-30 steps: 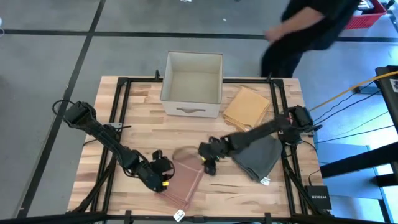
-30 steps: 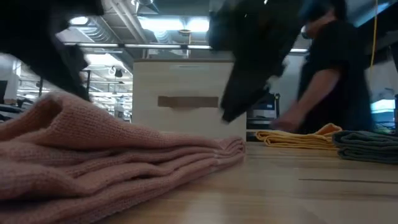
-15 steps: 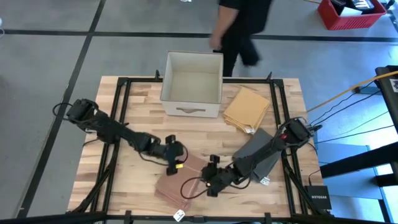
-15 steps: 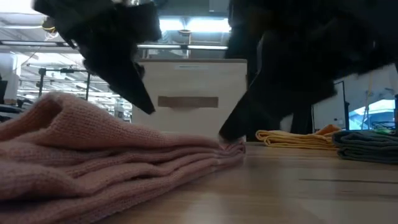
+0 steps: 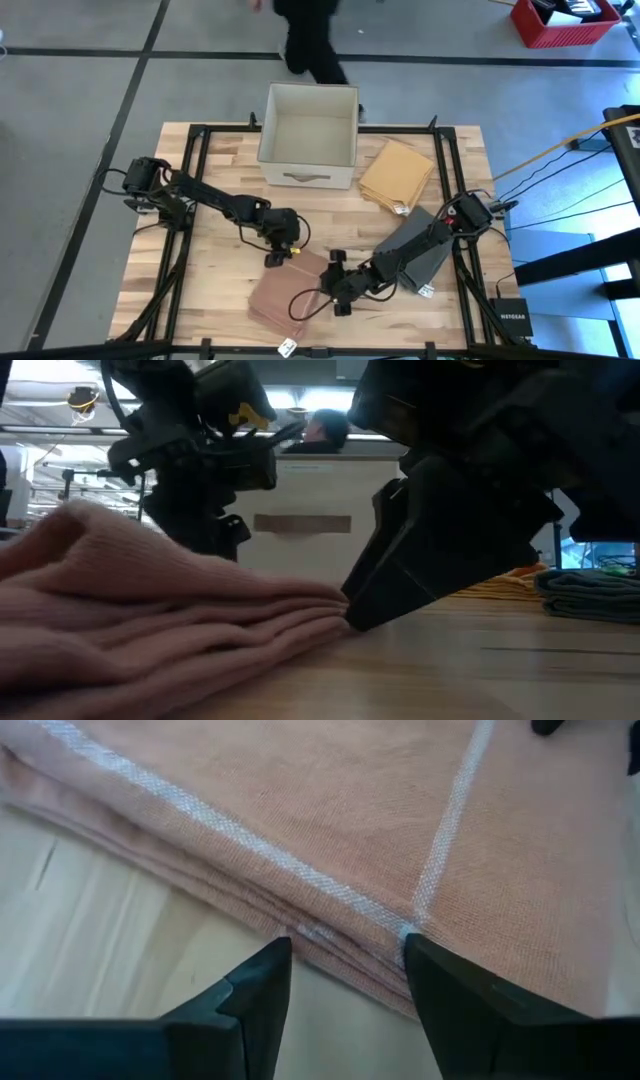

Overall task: Fold towel
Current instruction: Fold the brown towel

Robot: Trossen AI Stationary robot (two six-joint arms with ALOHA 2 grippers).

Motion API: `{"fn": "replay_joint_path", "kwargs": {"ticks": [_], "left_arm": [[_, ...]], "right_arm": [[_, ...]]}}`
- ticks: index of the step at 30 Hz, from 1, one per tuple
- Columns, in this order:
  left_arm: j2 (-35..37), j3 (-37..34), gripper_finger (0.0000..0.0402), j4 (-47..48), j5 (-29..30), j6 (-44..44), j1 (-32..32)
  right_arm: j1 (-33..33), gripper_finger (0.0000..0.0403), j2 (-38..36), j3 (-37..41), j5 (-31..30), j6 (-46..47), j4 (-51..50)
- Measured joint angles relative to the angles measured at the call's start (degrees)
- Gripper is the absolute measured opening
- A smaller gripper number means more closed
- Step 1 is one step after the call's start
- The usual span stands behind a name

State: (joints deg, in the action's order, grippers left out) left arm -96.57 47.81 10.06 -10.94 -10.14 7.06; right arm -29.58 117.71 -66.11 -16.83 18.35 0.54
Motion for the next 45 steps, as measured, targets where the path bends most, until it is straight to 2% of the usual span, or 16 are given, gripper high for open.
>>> {"fn": "replay_joint_path", "kwargs": {"ticks": [5,9,12,17,19,24,28,31,35,40,45], "left_arm": [[0.0,-0.5,0.0209,2.4,-0.9,2.8,-0.7],[0.0,-0.7,0.0179,2.8,-2.2,3.1,-0.5],[0.0,-0.8,0.0132,2.9,-2.4,1.9,0.2],[0.0,-0.8,0.0026,3.6,-2.2,-0.4,1.2],[0.4,-0.6,0.0012,5.9,-1.8,-1.9,0.9],[3.4,-0.1,0.0022,19.2,6.3,-3.8,-1.6],[6.2,-0.3,0.0014,29.5,18.4,-5.6,-4.5],[7.1,-0.4,0.0015,30.8,25.4,-5.7,-7.0],[7.1,-0.4,0.0043,30.1,25.9,-4.9,-9.9],[7.1,-0.3,0.0118,30.2,25.6,-4.2,-11.5],[7.2,3.6,0.0187,35.2,19.8,-3.1,-11.4]], "right_arm": [[0.1,0.02,0.0,0.1,-0.5,-3.8,-0.4],[0.4,0.02,0.0,0.1,-0.7,-5.2,-0.6],[0.5,0.02,-0.5,-0.4,-1.0,-5.8,-2.7],[-0.5,0.02,-5.2,-3.6,-3.6,-8.4,-13.4],[-1.5,0.02,-8.5,-3.9,-6.4,-8.7,-16.9],[-4.1,0.02,-13.9,-2.6,-16.0,-7.6,-27.5],[-5.2,0.02,-16.1,-1.9,-21.6,-4.4,-33.4],[-5.3,0.02,-16.2,-1.1,-23.6,-2.0,-36.8],[-5.3,0.02,-16.3,-1.2,-24.2,-0.7,-38.6],[-5.3,0.02,-16.3,-1.2,-25.1,-0.8,-38.2],[-5.3,0.02,-16.3,-1.2,-25.2,-0.8,-38.4]]}}
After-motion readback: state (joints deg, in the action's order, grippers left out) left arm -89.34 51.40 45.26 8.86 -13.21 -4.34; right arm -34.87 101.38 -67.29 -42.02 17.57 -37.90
